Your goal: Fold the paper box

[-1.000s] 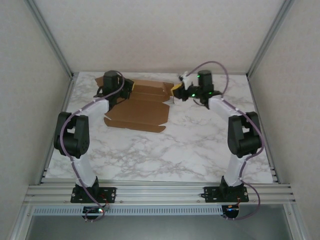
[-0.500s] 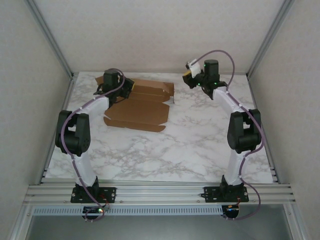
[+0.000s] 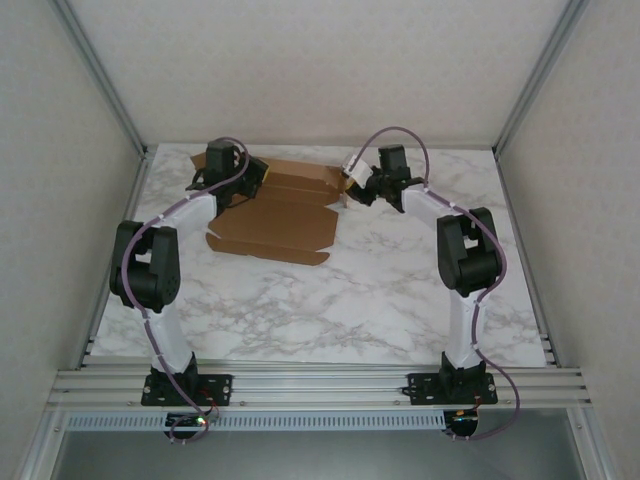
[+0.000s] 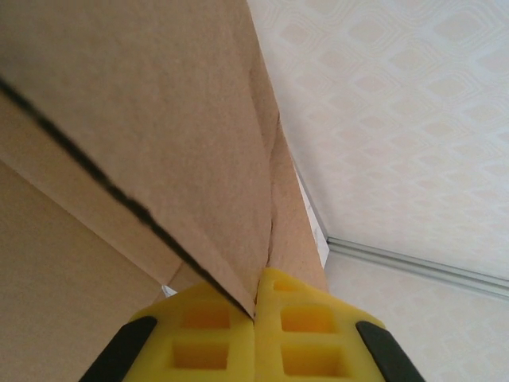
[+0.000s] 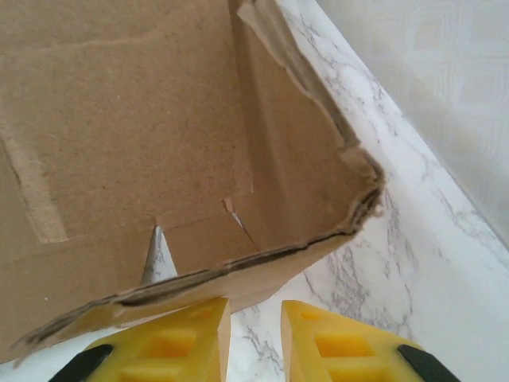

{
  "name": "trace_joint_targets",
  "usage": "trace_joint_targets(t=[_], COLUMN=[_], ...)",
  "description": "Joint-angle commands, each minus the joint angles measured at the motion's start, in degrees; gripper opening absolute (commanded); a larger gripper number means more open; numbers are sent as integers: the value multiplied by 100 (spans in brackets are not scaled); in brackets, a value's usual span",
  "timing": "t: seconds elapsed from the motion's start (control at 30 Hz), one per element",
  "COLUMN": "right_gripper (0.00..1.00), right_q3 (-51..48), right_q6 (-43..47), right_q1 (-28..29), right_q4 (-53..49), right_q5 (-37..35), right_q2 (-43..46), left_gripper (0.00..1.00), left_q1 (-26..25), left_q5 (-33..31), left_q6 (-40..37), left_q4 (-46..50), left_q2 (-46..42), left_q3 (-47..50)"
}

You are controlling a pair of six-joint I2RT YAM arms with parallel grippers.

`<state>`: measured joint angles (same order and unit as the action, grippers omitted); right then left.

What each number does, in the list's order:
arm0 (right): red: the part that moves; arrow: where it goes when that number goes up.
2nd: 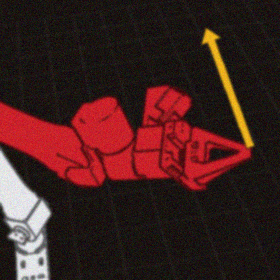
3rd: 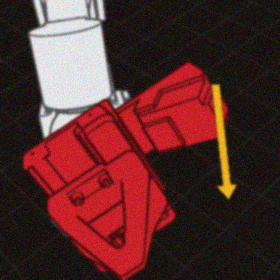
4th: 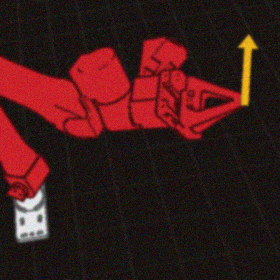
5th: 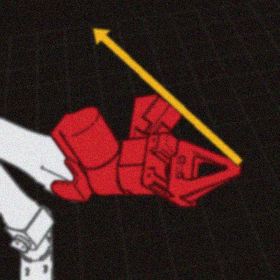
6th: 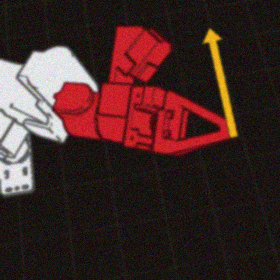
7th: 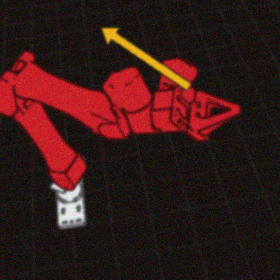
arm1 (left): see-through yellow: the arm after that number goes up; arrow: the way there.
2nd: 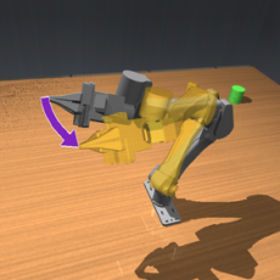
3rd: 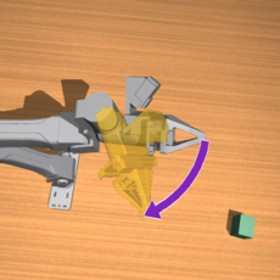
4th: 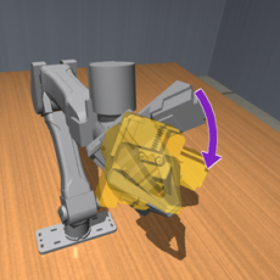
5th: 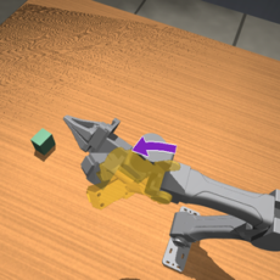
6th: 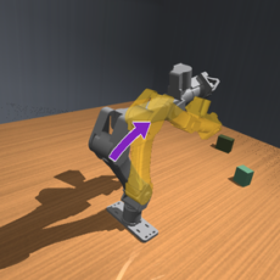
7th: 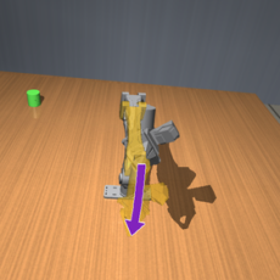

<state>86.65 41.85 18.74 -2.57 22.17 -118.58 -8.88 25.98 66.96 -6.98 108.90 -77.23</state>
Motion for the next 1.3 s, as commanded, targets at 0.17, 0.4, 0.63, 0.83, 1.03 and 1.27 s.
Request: trace_joint_targets(t=[0.17, 0.4, 0.63, 0.83, 1.03, 1.27], right_gripper=[24, 28, 29, 30, 33, 32], right_q3=[229, 575, 996, 1288, 1627, 2092], right_q6=[670, 1120, 1148, 1440, 1468, 1572], right_q1=[97, 47, -74, -246, -232, 45], right_q4=[237, -23, -268, -982, -1476, -2071], right_q5=[252, -98, 88, 622, 1111, 1222], right_q2=[-167, -499, -637, -676, -772, -1009], left_gripper=[0, 0, 0, 0, 0, 0], left_q1=[37, 54, 110, 161, 204, 224], left_q5=[168, 197, 213, 250, 286, 347], left_q6=[-274, -427, -491, -526, -552, -484], left_q4=[622, 942, 1067, 1146, 1215, 1196], left_q2=[-53, -36, -19, -11, 16, 76], left_q3=[134, -46, -81, -138, -213, -283])
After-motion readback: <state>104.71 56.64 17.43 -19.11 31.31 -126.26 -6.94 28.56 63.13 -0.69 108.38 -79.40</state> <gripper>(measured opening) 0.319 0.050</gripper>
